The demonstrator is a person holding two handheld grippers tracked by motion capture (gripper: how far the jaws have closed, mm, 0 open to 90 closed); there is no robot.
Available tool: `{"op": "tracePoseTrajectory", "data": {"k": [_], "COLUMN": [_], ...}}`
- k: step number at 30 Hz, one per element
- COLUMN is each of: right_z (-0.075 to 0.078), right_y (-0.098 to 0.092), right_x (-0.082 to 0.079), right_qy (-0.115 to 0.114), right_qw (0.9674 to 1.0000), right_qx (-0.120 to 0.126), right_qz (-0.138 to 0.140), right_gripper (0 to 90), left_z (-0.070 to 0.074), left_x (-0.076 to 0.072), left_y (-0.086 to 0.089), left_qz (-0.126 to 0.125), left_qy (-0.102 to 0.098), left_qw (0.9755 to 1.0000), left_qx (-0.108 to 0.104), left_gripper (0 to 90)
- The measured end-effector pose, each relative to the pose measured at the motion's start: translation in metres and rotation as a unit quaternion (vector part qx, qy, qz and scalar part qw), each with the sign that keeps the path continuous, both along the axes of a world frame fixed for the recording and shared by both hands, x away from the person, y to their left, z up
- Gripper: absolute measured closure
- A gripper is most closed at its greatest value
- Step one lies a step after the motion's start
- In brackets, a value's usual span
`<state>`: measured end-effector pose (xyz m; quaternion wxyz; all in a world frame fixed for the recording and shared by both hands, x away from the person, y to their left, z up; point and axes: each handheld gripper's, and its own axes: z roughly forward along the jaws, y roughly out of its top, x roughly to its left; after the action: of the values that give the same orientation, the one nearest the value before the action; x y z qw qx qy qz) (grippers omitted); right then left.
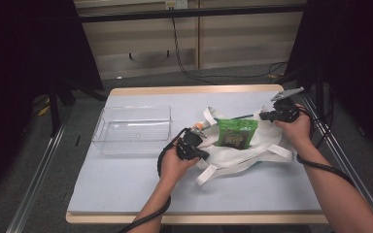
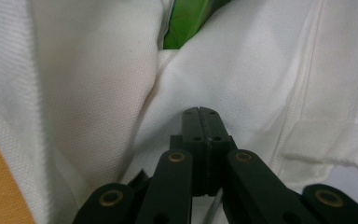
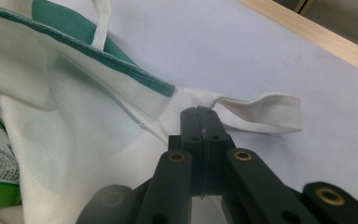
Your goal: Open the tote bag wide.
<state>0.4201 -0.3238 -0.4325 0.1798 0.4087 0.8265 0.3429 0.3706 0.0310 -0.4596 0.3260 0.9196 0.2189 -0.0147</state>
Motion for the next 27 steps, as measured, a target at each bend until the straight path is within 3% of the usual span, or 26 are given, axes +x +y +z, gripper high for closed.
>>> {"op": "tracePoseTrajectory", "data": {"k": [8, 12, 21, 27], "right_z": [0.006, 0.008, 0.011, 0.016], "right_y": [0.001, 0.001, 0.007, 0.012], "right_x": [-0.005, -0.008, -0.020, -0.027], "right_qy": [-0.001, -0.004, -0.006, -0.004], "right_qw": [1.0000, 1.0000, 0.9998, 0.9996], "right_qx": [0.002, -0.001, 0.002, 0.004], "right_qz": [0.002, 0.005, 0.020, 0.029], "right_gripper": [90.0, 90.0, 90.0, 90.0], "left_z": [0.004, 0.008, 0.025, 0.038], "left_x": [0.000, 0.000, 0.004, 0.007], "left_y": [0.000, 0.001, 0.002, 0.002], "left_qz": [-0.001, 0.008, 0.018, 0.034], "left_qy": [0.001, 0.007, -0.003, -0.004], "left_qw": [1.0000, 0.9999, 0.9996, 0.9982], "left_qx": [0.000, -0.013, -0.023, -0.049], "left_gripper": [90.0, 88.6, 85.2, 83.4]}}
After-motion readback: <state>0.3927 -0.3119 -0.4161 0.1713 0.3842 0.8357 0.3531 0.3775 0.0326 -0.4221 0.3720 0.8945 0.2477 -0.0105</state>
